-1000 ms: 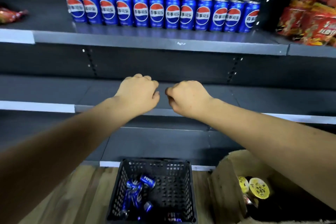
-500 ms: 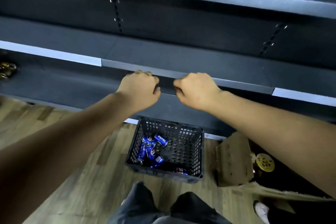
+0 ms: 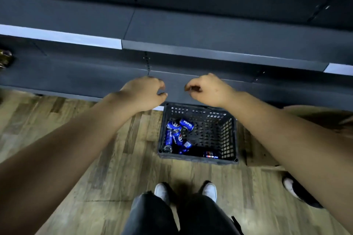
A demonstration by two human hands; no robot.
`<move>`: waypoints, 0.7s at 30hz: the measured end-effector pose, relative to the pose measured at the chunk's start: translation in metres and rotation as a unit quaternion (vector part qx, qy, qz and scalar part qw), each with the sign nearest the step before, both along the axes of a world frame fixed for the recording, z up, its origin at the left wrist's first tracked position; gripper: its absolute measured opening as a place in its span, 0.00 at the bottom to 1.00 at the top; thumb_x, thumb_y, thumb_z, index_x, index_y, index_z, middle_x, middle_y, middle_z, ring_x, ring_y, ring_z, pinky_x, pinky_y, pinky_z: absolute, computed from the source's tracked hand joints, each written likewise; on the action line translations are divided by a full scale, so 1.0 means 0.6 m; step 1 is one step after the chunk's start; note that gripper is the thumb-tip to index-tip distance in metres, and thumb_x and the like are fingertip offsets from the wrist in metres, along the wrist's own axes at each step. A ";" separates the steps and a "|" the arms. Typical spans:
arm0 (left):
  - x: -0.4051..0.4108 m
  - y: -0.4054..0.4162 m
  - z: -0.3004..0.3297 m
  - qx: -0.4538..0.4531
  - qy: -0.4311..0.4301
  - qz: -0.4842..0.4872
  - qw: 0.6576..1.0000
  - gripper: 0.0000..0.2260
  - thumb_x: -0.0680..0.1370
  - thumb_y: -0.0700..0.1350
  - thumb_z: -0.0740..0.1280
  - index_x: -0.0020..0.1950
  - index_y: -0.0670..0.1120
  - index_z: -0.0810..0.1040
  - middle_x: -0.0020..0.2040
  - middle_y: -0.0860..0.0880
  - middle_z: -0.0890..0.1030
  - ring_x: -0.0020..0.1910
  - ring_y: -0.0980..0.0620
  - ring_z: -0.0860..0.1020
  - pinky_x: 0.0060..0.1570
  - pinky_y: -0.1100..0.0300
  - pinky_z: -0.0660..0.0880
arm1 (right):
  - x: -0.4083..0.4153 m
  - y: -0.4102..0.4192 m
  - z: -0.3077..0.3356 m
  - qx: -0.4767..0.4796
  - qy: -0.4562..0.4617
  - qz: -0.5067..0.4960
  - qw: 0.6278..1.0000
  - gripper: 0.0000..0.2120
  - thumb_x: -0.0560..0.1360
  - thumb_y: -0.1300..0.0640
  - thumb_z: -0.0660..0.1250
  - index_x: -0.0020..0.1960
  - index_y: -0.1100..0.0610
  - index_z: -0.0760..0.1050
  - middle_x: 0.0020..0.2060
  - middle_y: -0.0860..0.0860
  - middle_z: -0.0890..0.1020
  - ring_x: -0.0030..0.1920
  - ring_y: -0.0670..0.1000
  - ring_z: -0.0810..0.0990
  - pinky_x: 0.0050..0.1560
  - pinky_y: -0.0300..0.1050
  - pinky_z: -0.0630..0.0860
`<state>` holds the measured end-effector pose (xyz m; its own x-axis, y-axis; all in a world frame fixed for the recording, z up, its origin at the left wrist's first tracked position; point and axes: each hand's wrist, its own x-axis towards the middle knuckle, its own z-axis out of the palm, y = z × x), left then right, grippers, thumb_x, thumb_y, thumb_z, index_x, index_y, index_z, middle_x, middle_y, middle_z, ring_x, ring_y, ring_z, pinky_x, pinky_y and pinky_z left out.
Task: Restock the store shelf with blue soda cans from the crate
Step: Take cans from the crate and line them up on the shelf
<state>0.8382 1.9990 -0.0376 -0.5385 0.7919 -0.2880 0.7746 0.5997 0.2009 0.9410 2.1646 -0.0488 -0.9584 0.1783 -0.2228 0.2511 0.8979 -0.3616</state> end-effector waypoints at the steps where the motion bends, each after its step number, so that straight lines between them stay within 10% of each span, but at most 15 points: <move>1: -0.005 -0.004 -0.012 -0.011 0.008 -0.002 1.000 0.16 0.80 0.52 0.58 0.63 0.46 0.74 0.59 0.45 0.78 0.57 0.44 0.75 0.49 0.57 0.70 | 0.002 0.001 -0.010 -0.023 0.018 -0.026 0.999 0.12 0.77 0.59 0.63 0.60 0.57 0.78 0.54 0.53 0.82 0.55 0.53 0.79 0.59 0.37 0.69; 7: -0.017 -0.005 -0.108 -0.125 0.119 -0.023 0.985 0.15 0.80 0.50 0.57 0.60 0.44 0.75 0.55 0.43 0.79 0.54 0.42 0.77 0.41 0.57 0.68 | 0.026 0.023 -0.097 0.007 -0.018 -0.035 0.999 0.13 0.77 0.59 0.61 0.59 0.56 0.78 0.53 0.53 0.83 0.56 0.55 0.79 0.58 0.50 0.74; 15: 0.021 0.026 -0.299 -0.199 -0.027 -0.016 0.980 0.15 0.80 0.45 0.57 0.63 0.40 0.73 0.61 0.42 0.75 0.58 0.45 0.74 0.52 0.58 0.68 | 0.062 0.029 -0.269 -0.133 -0.013 -0.142 0.981 0.11 0.76 0.64 0.63 0.55 0.60 0.80 0.49 0.53 0.84 0.48 0.49 0.81 0.57 0.41 0.73; 21: 0.050 0.068 -0.408 -0.179 -0.103 0.052 0.977 0.14 0.80 0.45 0.59 0.62 0.43 0.74 0.60 0.43 0.77 0.55 0.45 0.76 0.44 0.61 0.69 | 0.060 0.013 -0.377 -0.442 0.026 -0.464 0.768 0.09 0.76 0.70 0.60 0.49 0.61 0.78 0.31 0.52 0.79 0.22 0.41 0.76 0.28 0.33 0.74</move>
